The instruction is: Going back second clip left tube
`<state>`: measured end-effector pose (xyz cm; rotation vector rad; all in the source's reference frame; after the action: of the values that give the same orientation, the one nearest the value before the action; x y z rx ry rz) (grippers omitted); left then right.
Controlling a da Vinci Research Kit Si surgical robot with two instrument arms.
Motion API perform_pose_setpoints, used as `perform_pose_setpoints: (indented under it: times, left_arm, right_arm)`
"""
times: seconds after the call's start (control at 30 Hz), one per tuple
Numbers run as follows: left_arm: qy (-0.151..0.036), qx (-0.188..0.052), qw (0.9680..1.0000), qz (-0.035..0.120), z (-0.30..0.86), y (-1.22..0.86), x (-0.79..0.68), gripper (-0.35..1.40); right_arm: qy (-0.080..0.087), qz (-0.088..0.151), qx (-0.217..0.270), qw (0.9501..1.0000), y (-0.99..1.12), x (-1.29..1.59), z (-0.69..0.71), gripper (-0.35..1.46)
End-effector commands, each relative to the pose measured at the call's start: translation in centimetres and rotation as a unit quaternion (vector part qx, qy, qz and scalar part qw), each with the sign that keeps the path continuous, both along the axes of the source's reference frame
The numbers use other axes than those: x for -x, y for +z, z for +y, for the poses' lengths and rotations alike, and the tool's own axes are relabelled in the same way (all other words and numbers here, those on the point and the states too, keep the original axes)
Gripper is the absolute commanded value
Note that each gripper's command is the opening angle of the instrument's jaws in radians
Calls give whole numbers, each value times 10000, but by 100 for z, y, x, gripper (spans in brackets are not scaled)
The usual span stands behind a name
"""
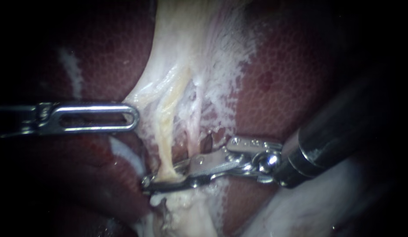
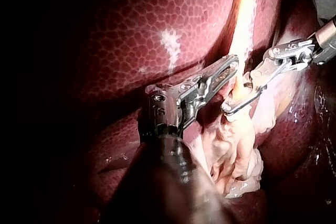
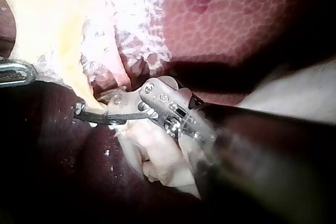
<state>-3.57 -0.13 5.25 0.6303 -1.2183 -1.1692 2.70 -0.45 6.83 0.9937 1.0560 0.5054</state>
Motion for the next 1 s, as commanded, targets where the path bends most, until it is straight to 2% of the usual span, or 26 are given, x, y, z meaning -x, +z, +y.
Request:
perform_pose_setpoints:
  times: [0.03,0.33,0.43,0.5,0.57,0.67,0.7,0.87,1.0]
  left_arm:
    - [-3,3,10000,5,0,1,1,-35]
    - [-4,5,10000,7,-1,1,1,-35]
    - [-4,5,10000,7,-1,0,1,-35]
    - [-5,5,10000,7,-1,0,1,-35]
    - [-5,5,10000,7,-1,0,1,-35]
    - [-5,7,10000,8,-2,1,1,-35]
    - [-5,8,10000,8,-2,1,1,-35]
    - [-5,8,10000,8,-2,1,1,-35]
    - [-5,9,10000,9,-3,1,1,-35]
  right_arm:
    - [-1,1,2,10000,0,0,0,-35]
    - [-6,3,2,10000,-1,0,-1,-34]
    - [-6,4,3,10000,-2,0,-2,-19]
    - [1,-11,-25,10000,-2,0,-1,-4]
    - [-38,102,210,9997,-2,-2,0,9]
    - [-114,344,728,9967,-2,-7,3,37]
    - [-138,380,834,9957,-2,-9,4,41]
    - [-167,600,1249,9902,-1,-14,4,51]
    - [-154,666,1513,9861,-1,-15,5,54]
